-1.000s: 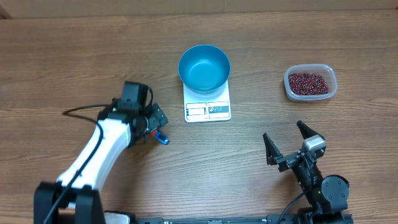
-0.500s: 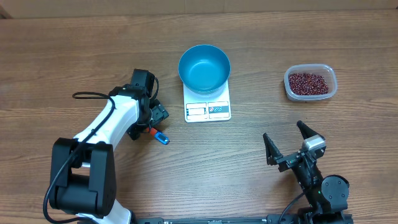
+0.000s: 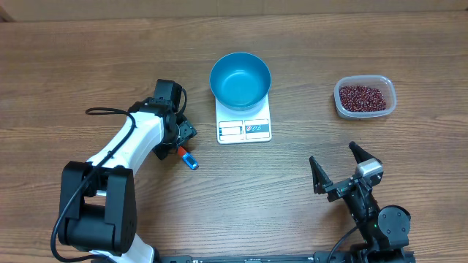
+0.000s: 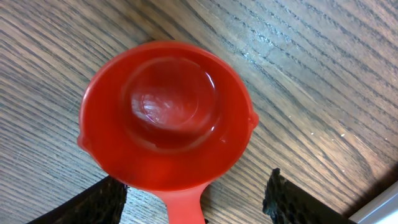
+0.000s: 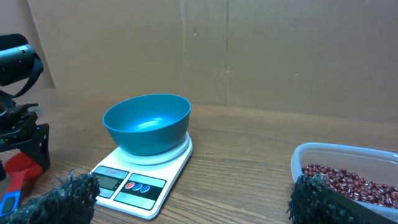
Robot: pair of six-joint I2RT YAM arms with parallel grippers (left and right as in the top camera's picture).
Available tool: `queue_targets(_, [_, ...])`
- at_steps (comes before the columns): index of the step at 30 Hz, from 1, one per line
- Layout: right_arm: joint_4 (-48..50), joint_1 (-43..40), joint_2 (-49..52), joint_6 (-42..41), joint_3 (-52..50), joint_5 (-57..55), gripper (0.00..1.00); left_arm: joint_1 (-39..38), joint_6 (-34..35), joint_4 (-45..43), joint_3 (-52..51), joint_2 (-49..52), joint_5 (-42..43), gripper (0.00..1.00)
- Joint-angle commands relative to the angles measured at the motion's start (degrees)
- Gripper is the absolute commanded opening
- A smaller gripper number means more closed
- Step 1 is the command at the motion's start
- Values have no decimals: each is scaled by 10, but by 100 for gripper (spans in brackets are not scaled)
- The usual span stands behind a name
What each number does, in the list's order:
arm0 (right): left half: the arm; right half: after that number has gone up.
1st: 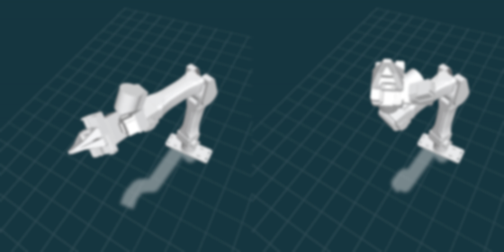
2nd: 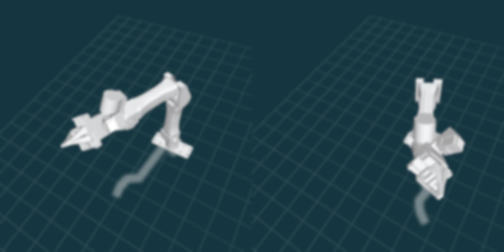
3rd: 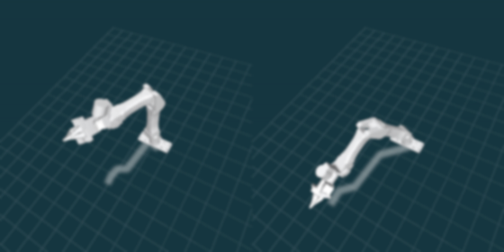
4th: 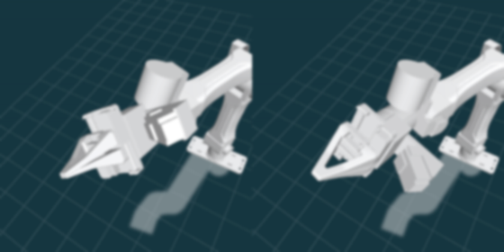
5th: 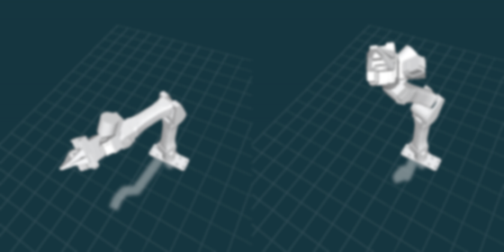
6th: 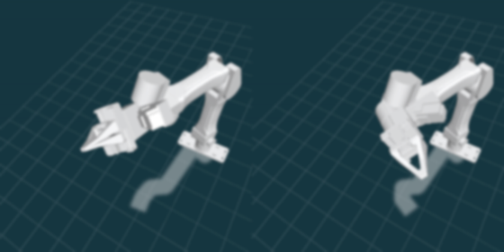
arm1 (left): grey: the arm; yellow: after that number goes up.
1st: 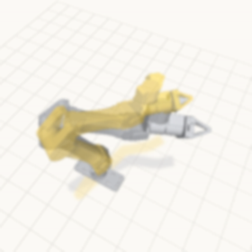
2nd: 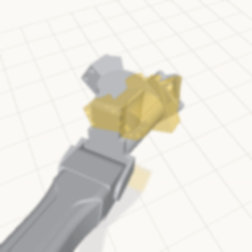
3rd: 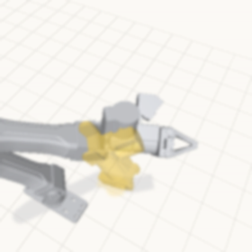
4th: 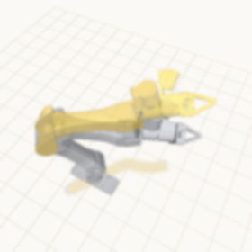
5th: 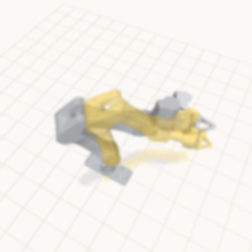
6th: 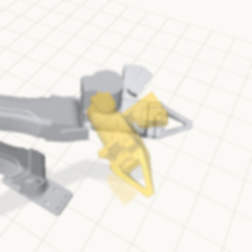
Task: Scoop item into bowl and weigh 150g on scale
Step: 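Reach the left gripper down over the red scoop handle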
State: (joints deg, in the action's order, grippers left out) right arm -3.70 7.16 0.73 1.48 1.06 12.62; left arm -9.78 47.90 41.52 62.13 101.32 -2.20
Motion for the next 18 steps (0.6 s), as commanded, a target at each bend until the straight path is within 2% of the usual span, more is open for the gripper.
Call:
queue_targets(1, [3,-2,-6,-4,-6,-6,100,-4,3,-1,10,6,-5,73])
queue_targets(18, [3,-2,-6,-4,-6,-6,100,-30,-2,5,4,6,-2,70])
